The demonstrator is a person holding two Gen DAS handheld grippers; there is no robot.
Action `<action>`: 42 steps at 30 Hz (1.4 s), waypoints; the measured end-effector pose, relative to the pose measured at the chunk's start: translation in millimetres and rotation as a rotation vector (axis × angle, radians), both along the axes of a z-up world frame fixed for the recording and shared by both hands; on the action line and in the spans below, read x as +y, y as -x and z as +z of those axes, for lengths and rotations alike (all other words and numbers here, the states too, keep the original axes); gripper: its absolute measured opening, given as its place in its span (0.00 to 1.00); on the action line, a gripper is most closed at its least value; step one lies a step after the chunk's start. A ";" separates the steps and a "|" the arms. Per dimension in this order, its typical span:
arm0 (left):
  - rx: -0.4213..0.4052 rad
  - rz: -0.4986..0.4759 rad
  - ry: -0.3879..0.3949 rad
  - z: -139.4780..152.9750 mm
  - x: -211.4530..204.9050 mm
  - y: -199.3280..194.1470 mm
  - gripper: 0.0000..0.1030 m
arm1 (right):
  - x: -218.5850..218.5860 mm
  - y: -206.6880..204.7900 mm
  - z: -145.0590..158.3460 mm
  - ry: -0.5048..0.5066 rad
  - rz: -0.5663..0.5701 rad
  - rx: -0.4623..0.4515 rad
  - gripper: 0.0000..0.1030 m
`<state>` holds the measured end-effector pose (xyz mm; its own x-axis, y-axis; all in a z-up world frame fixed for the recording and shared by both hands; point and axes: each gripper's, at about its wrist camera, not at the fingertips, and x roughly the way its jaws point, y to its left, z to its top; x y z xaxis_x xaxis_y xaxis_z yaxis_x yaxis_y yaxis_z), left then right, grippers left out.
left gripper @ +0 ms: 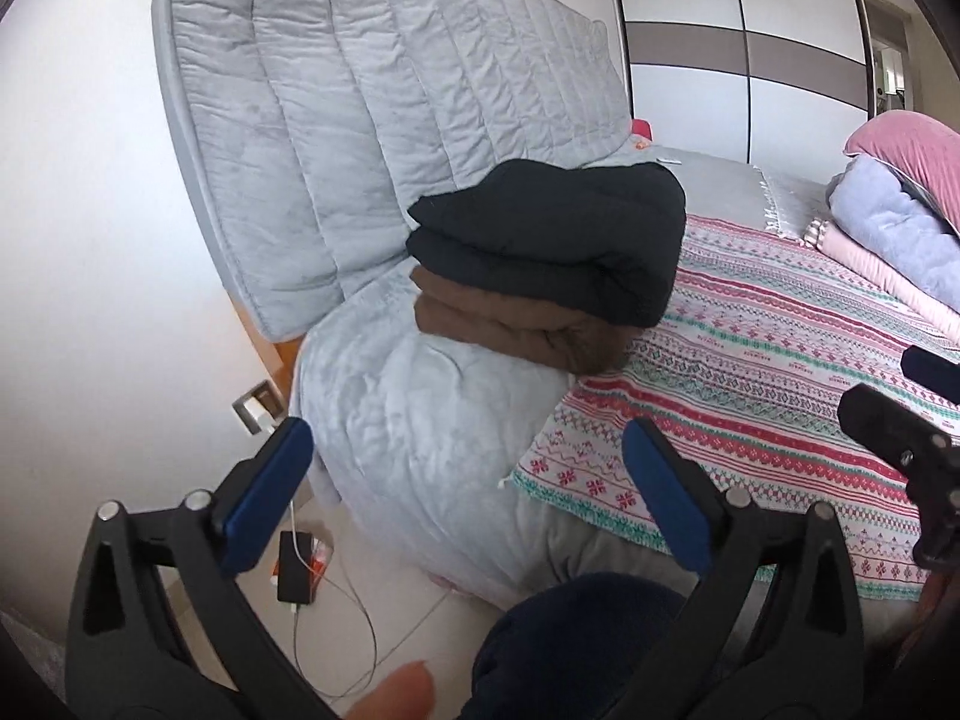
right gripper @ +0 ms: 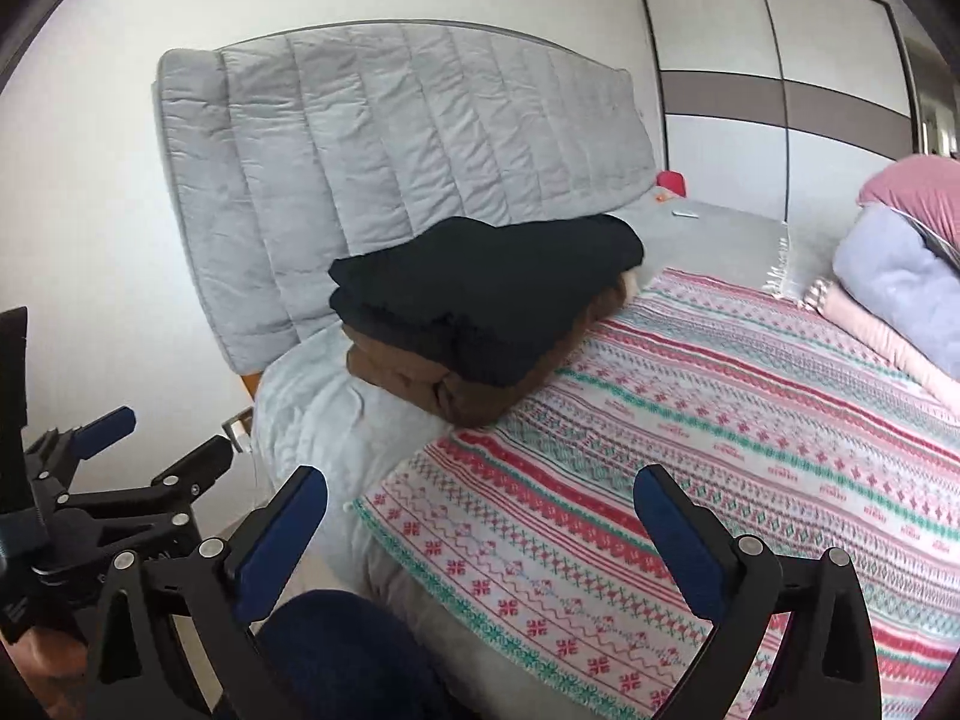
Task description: Fold large clothes
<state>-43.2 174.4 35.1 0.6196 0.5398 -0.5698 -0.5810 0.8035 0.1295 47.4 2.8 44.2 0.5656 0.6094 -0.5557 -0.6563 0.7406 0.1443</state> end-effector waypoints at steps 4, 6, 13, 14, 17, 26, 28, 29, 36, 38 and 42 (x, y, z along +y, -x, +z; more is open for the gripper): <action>0.017 -0.005 -0.008 -3.5 -7.0 -5.7 0.99 | -6.1 -2.2 -6.9 0.007 -0.023 0.008 1.00; 0.018 -0.007 -0.019 -3.9 -12.0 -8.5 0.99 | -10.0 -3.9 -8.4 -0.002 -0.034 0.010 1.00; 0.019 -0.015 -0.031 -4.0 -23.0 -16.0 0.99 | -17.7 -3.9 -9.9 -0.023 -0.039 0.004 1.00; 0.018 -0.017 -0.031 -4.2 -24.1 -16.3 0.99 | -17.8 -3.9 -10.2 -0.024 -0.039 0.003 1.00; 0.022 -0.021 -0.026 -5.3 -24.5 -17.6 0.99 | -17.6 -4.4 -11.3 -0.029 -0.038 0.007 1.00; 0.021 -0.024 -0.027 -5.4 -23.3 -18.4 0.99 | -9.3 -1.4 -14.4 -0.017 -0.025 0.007 1.00; 0.019 -0.026 -0.025 -5.9 -23.6 -19.1 0.99 | -8.5 -1.0 -14.5 -0.017 -0.028 0.005 1.00; 0.019 -0.026 -0.024 -6.2 -23.7 -19.2 0.99 | -9.4 -0.8 -14.4 -0.019 -0.025 0.007 1.00; 0.021 -0.028 -0.026 -6.0 -24.7 -19.1 0.99 | -8.8 -3.3 -15.5 -0.020 -0.031 0.009 1.00; 0.021 -0.031 -0.025 -7.6 -26.9 -20.0 0.99 | -9.1 -4.2 -15.5 -0.019 -0.033 0.009 1.00; 0.023 -0.034 -0.021 -9.0 -28.8 -21.6 0.99 | -9.3 -5.1 -15.9 -0.016 -0.038 0.005 1.00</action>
